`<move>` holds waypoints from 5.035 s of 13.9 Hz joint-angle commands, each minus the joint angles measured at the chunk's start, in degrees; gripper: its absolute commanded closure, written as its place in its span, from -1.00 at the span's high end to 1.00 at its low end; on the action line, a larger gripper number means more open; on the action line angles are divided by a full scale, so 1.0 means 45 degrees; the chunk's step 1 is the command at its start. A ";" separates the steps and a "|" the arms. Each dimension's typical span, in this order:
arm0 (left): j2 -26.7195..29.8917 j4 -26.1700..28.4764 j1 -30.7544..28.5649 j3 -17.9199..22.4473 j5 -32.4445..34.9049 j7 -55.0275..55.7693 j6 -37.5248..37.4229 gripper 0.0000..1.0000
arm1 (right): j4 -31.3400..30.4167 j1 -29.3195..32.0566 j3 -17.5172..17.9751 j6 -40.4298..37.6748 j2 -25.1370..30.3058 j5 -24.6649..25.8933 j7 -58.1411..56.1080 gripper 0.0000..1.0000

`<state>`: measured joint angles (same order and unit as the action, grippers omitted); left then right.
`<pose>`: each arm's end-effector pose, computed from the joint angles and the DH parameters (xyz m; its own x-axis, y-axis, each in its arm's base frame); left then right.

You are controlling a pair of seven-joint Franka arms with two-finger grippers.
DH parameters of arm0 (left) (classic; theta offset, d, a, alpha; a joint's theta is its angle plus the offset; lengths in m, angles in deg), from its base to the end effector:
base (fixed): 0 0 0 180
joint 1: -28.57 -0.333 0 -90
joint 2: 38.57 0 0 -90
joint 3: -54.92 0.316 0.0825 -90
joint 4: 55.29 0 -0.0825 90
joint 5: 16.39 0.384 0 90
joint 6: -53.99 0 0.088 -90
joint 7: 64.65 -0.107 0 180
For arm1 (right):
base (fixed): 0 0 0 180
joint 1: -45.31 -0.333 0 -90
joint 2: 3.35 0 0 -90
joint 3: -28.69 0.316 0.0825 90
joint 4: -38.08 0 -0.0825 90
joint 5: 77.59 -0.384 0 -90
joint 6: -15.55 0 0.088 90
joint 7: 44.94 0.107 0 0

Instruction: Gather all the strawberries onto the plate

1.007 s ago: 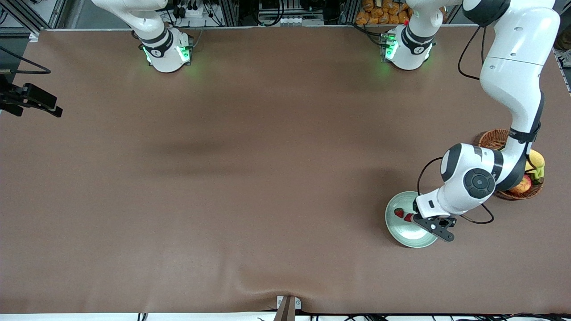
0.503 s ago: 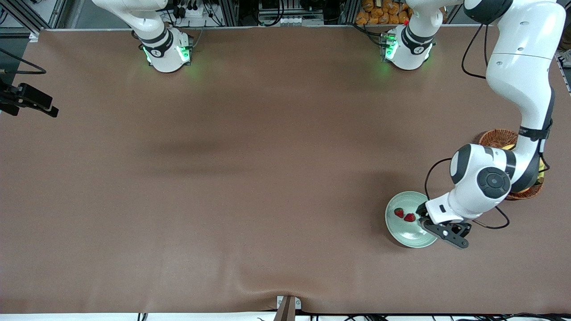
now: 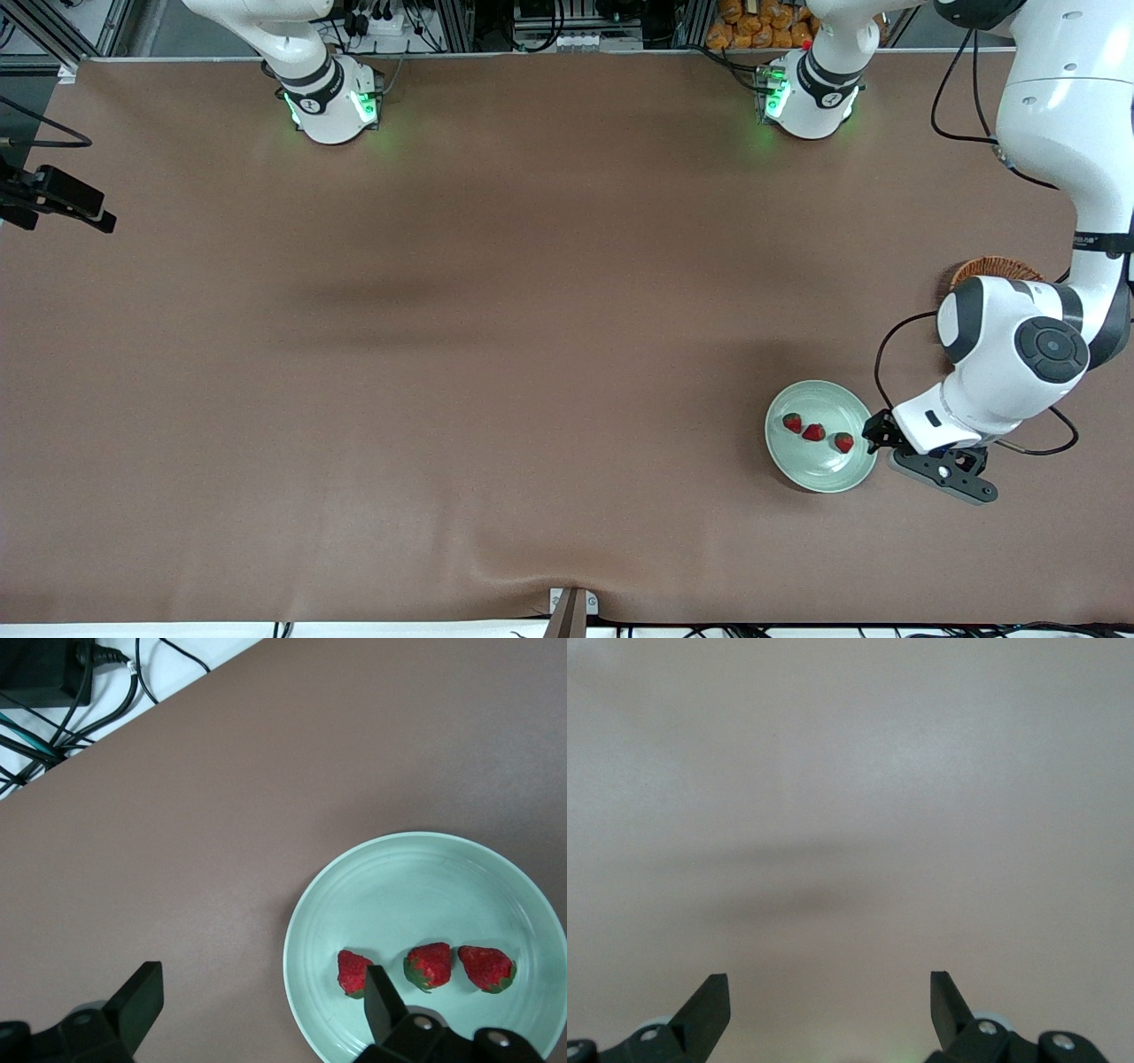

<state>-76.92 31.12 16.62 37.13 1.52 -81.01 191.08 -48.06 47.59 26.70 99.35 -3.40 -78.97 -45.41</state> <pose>0.7325 -0.0296 0.3104 0.8481 -0.4839 0.2158 -0.4641 -0.8749 -0.1381 0.5426 -0.0377 0.6462 0.9971 -0.0636 -0.0415 -0.0647 -0.9976 -0.0243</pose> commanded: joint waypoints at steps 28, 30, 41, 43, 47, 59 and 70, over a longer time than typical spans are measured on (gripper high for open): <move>0.8152 0.0175 0.3302 0.2879 -0.4017 0.6116 -0.9916 1.00 | 0.0235 0.0256 0.0226 -0.0342 -0.0007 0.0033 0.0065 1.00; 0.8055 0.0135 0.3341 0.3521 -0.4153 0.5941 -0.9859 1.00 | 0.0235 0.0256 0.0226 -0.0342 -0.0007 0.0033 0.0065 1.00; 0.8172 0.0155 0.3341 0.4498 -0.4135 0.3597 -0.9858 1.00 | 0.0235 0.0256 0.0226 -0.0342 -0.0007 0.0033 0.0085 1.00; 0.8152 0.0213 0.3360 0.4870 -0.4193 0.3342 -0.9878 1.00 | 0.0235 0.0256 0.0226 -0.0342 -0.0007 0.0033 0.0085 1.00; 0.8113 0.0174 0.3380 0.4871 -0.4135 0.3908 -0.9897 1.00 | 0.0235 0.0256 0.0226 -0.0342 -0.0007 0.0033 0.0104 1.00; 0.8113 0.0213 0.3399 0.4813 -0.4115 0.4261 -0.9917 1.00 | 0.0235 0.0256 0.0226 -0.0381 -0.0007 0.0033 0.0085 1.00; 0.8094 0.0213 0.3517 0.4793 -0.4154 0.4124 -0.9917 1.00 | 0.0235 0.0256 0.0226 -0.0381 -0.0007 0.0033 0.0006 1.00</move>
